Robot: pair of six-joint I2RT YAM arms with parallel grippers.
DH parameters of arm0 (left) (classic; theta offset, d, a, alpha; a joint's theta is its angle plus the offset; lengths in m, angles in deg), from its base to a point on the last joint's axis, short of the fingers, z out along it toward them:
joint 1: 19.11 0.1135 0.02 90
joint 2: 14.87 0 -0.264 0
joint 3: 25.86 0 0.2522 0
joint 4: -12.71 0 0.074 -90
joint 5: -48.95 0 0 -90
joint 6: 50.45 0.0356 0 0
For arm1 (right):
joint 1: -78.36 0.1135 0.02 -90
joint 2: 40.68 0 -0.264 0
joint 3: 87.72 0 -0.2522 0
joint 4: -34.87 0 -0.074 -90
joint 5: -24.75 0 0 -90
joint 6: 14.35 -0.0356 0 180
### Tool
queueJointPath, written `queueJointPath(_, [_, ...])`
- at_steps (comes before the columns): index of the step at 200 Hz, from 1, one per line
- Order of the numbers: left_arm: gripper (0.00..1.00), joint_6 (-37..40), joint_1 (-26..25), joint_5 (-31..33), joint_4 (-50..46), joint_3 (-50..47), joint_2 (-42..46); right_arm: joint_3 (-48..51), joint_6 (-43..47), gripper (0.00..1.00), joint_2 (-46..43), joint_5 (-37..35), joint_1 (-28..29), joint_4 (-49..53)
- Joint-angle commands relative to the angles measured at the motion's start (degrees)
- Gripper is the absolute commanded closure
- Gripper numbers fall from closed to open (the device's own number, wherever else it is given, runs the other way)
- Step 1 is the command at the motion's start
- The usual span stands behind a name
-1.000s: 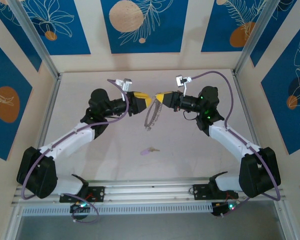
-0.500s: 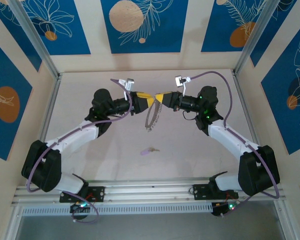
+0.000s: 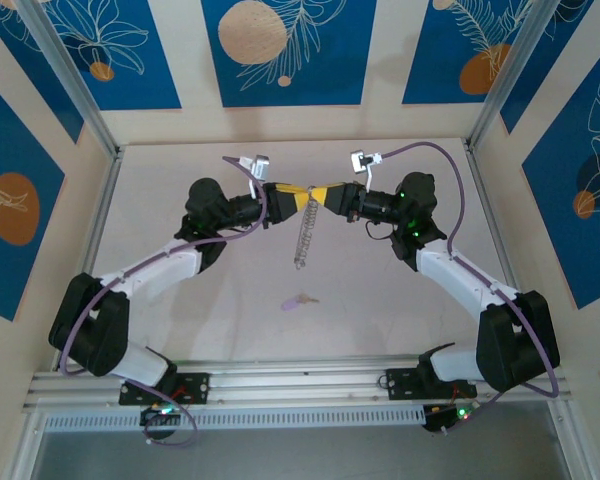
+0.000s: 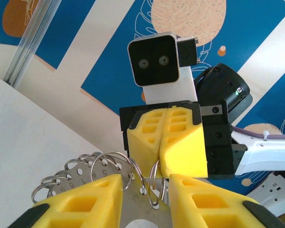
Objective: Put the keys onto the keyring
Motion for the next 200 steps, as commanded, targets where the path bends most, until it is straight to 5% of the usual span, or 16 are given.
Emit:
queueJointPath(1, [0.72, -1.35, 0.19, -1.81, 4.42, 1.81, -0.26, -0.19, -0.16, 1.00, -0.37, 0.59, -0.15, -2.17])
queueJointPath(43, [0.82, -2.14, 0.03, -2.75, 5.91, 2.01, -0.60, 0.07, -0.11, 1.00, -0.12, 0.18, -0.16, -2.10])
queueJointPath(172, [0.79, -3.07, -0.70, -6.55, 8.50, 0.67, -1.14, -0.22, -0.24, 1.00, 1.13, -0.72, -0.22, -2.68])
queueJointPath(200, [0.93, -2.38, -1.00, -7.17, 7.72, 0.75, -1.22, -0.41, -0.45, 1.00, 1.36, -0.52, -0.19, -2.67])
